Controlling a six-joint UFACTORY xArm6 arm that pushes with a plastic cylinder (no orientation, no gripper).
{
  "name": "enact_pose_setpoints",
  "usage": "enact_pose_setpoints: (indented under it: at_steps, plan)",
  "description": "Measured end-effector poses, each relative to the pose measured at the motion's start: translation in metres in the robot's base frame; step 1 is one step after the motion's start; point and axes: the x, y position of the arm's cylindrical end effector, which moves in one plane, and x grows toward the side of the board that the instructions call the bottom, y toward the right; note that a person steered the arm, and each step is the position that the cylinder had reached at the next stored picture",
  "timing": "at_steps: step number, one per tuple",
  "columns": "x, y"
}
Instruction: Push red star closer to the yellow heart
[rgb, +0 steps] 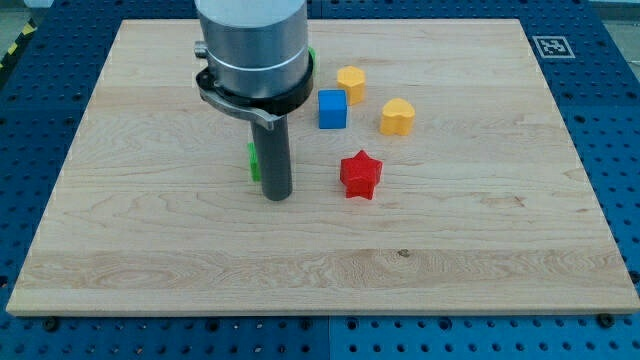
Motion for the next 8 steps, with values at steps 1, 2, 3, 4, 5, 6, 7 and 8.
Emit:
enact_pose_setpoints:
  at_steps: [1, 2, 3, 4, 5, 6, 7, 8]
  plan:
    - [-0.014, -0.001]
    - [-0.026, -0.001]
    - [-0.041, -0.001]
    - [-0.06, -0.001]
    - [-0.054, 0.002]
    - [-0.008, 0.009]
    - [0.022, 0.037]
    - [0.025, 0.056]
